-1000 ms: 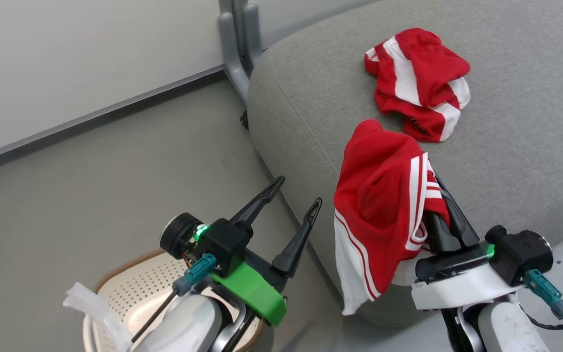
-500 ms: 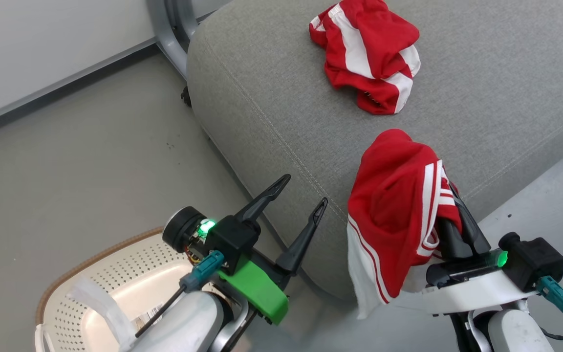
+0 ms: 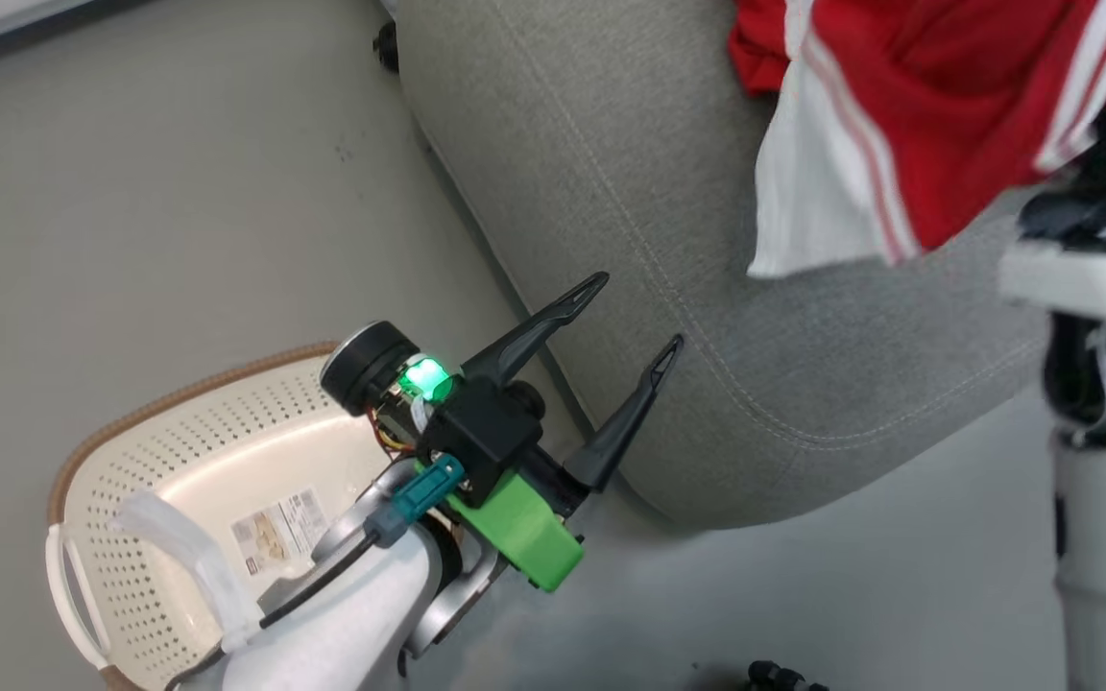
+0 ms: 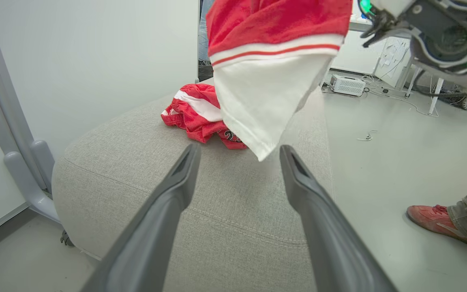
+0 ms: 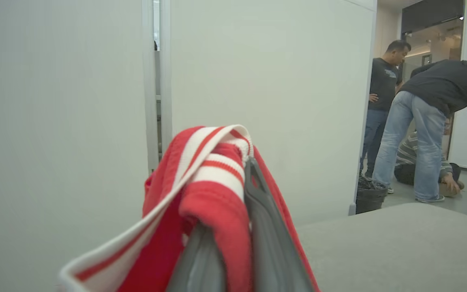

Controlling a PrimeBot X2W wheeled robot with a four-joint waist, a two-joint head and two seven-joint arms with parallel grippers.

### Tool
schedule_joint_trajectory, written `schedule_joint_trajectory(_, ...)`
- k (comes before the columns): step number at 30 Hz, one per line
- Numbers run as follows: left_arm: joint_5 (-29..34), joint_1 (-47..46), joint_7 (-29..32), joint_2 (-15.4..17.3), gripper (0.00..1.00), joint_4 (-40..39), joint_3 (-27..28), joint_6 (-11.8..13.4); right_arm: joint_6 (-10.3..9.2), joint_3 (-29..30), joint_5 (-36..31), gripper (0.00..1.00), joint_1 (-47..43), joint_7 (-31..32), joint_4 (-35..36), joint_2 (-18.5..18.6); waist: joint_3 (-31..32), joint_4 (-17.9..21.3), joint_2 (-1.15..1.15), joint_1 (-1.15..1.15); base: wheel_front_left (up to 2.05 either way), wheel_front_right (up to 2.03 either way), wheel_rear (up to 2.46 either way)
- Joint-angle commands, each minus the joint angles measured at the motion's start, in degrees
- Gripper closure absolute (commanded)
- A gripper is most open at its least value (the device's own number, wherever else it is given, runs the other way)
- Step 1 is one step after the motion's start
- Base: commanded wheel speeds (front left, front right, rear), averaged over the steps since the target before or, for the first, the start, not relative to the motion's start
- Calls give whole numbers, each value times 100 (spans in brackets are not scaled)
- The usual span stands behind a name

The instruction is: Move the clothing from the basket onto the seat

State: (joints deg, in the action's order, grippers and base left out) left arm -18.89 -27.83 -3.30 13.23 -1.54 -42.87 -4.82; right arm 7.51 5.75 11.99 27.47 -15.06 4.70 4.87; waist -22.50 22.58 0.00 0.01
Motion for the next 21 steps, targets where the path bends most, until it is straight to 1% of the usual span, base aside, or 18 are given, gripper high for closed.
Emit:
schedule_joint_trajectory(1,65,-206,42,56,0,-75,-10,-30,-4,224,69,100,430,-16,-46,117,-871,-509,0,-1,0,0,0)
schedule_joint_trajectory(2,93,-265,46,76,0,-112,-21,-44,-5,408,111,100,684,-16,-117,169,-1000,-555,0,-1,0,0,0)
schedule_joint_trajectory(4,214,-413,56,131,0,-192,-30,-50,-3,708,75,100,1237,-16,-294,423,-1285,-651,0,-1,0,0,0)
schedule_joint_trajectory(7,342,-588,68,126,0,-324,-78,-69,-4,1129,-4,100,2036,-16,-714,817,-1744,-830,0,-1,0,0,0)
schedule_joint_trajectory(9,370,-689,36,101,0,-354,-110,-80,-4,1312,-99,100,2415,-16,-991,1056,-1978,-972,0,-1,0,0,0)
schedule_joint_trajectory(11,388,-795,-7,86,0,-349,-135,-100,-4,1459,-191,100,2691,-16,-1310,1216,-2179,-1107,0,-1,0,0,0)
schedule_joint_trajectory(14,439,-941,-93,87,0,-282,-87,-74,-4,1553,-323,100,2872,-16,-1979,1320,-2386,-1268,0,-1,0,0,0)
schedule_joint_trajectory(16,479,-1016,-163,61,0,-231,-42,-18,-5,1626,-434,100,2920,-17,-2486,1322,-2454,-1363,0,-1,0,0,0)
schedule_joint_trajectory(19,474,-1083,-264,32,0,-139,-2,23,-4,1809,-606,100,2923,-17,-3102,1108,-2474,-1425,0,-1,0,0,0)
schedule_joint_trajectory(21,442,-1096,-309,27,0,-94,24,38,-4,1894,-716,100,2845,-17,-3326,1014,-2441,-1447,0,-1,0,0,0)
